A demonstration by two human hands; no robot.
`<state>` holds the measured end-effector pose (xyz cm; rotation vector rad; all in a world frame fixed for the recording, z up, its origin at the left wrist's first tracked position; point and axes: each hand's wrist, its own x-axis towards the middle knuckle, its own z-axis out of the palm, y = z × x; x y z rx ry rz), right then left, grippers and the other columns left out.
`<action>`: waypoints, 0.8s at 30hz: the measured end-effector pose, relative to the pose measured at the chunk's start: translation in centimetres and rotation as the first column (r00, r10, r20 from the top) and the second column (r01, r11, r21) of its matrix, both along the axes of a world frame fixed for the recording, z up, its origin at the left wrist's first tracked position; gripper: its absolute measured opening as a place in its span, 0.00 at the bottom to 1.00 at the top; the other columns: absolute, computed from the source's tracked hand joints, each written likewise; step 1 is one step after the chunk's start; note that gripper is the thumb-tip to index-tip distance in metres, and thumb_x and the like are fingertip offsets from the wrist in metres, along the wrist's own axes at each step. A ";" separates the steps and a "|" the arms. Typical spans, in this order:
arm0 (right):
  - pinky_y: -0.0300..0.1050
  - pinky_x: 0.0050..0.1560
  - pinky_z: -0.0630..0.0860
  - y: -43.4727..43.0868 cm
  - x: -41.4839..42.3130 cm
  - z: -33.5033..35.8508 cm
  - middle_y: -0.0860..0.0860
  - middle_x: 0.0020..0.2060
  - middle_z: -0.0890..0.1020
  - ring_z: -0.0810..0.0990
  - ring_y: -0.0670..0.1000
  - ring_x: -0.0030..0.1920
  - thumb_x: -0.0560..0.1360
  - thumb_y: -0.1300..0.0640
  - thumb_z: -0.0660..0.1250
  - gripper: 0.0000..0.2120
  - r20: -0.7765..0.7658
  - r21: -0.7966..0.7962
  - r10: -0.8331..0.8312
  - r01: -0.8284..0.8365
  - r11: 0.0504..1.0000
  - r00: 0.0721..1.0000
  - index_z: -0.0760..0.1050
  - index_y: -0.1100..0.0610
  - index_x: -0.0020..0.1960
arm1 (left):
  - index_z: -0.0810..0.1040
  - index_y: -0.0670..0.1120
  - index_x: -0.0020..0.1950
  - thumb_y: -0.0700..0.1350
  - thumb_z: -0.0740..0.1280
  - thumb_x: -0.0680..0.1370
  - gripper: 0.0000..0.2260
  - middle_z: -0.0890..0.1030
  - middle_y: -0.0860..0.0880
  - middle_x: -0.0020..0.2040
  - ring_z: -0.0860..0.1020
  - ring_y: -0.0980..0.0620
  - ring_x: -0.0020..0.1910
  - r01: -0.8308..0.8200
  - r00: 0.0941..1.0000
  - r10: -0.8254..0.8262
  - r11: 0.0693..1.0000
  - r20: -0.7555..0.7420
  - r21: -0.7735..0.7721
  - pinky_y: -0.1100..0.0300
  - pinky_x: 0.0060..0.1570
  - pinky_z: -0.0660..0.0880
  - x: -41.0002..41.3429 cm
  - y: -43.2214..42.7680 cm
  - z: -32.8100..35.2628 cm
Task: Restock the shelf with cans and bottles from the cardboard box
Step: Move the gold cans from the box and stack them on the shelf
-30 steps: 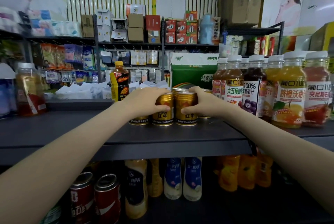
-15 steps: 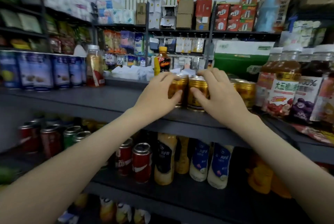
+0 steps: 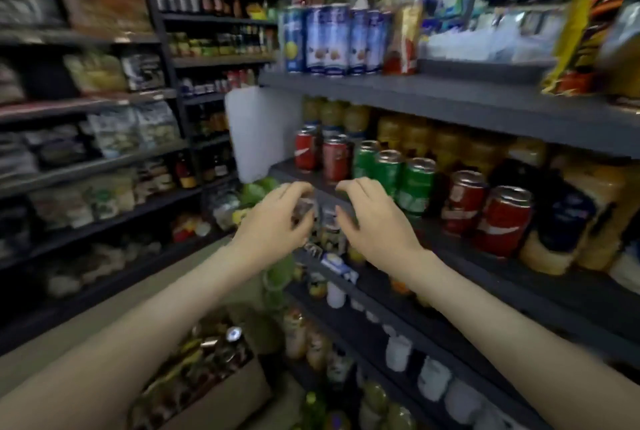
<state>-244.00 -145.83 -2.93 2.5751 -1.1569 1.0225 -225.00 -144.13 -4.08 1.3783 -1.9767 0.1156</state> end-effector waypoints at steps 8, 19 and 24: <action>0.40 0.59 0.65 0.8 20.6 -12.6 0.53 0.60 0.73 0.68 0.52 0.64 0.81 0.55 0.59 0.17 -0.046 0.424 0.194 -0.157 0.892 0.980 0.68 0.59 0.67 | 0.71 0.45 0.67 0.46 0.63 0.79 0.16 0.75 0.45 0.61 0.74 0.46 0.61 -0.402 0.915 0.351 0.815 0.196 0.417 0.54 0.56 0.71 22.4 9.8 -11.6; 0.46 0.62 0.69 -7.8 37.2 -28.0 0.53 0.63 0.72 0.69 0.54 0.65 0.80 0.56 0.60 0.20 -0.228 0.656 0.347 -0.120 0.745 0.910 0.65 0.58 0.71 | 0.71 0.41 0.67 0.43 0.61 0.79 0.17 0.75 0.41 0.58 0.74 0.39 0.58 -0.543 0.799 0.553 0.497 0.235 0.677 0.50 0.52 0.72 36.5 9.3 -24.9; 0.45 0.63 0.68 -16.3 43.5 -37.1 0.53 0.65 0.71 0.69 0.52 0.66 0.80 0.56 0.60 0.21 -0.337 0.747 0.420 -0.033 0.664 0.843 0.64 0.57 0.71 | 0.64 0.44 0.72 0.43 0.57 0.81 0.19 0.71 0.44 0.65 0.72 0.42 0.61 -0.526 0.826 0.428 0.349 0.368 0.775 0.51 0.51 0.73 41.6 2.2 -32.3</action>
